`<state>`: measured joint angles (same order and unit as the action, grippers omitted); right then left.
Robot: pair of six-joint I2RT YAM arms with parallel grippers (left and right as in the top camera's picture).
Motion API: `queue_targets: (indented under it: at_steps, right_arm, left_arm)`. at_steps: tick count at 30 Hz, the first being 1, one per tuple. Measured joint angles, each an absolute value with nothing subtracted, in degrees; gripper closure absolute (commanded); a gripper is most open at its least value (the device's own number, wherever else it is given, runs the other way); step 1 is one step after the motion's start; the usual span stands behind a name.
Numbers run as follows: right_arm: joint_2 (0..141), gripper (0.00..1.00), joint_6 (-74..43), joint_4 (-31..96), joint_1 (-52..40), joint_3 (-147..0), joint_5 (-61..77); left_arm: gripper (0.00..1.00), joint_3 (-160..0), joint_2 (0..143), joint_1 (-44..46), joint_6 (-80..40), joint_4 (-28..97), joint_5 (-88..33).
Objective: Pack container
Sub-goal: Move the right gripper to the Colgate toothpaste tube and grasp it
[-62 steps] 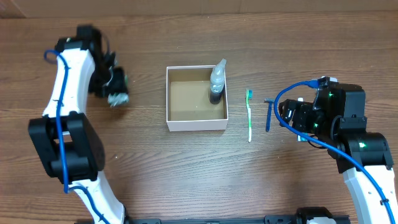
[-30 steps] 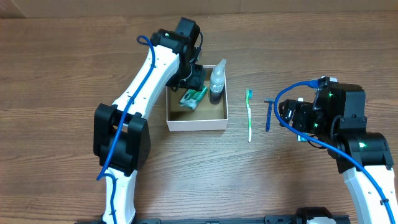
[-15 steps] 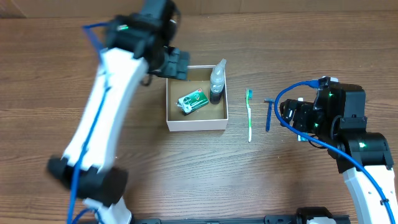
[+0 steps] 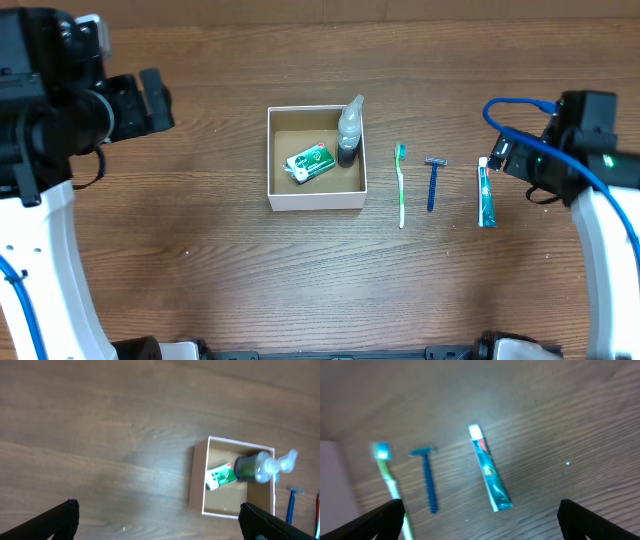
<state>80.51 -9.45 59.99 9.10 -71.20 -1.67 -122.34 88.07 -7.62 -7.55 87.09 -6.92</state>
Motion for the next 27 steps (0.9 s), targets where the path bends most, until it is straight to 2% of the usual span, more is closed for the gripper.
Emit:
queue_targets:
  at_steps: [6, 17, 27]
  right_arm:
    - [91.9, 0.0, -6.1, 58.6, 9.3, -71.2, -2.2]
    - [102.7, 0.0, -3.3, 54.3, 9.2, -71.2, -2.5]
    - [104.3, 0.02, -3.0, 50.2, 9.2, -70.7, -2.5]
  left_arm:
    - [0.0, -113.1, 88.2, -9.9, -5.7, 84.8, -9.7]
    - [0.0, -86.3, 87.0, -9.9, -4.9, 70.1, -11.9]
    - [0.0, -70.0, 79.6, -9.9, -4.3, 62.7, -12.7]
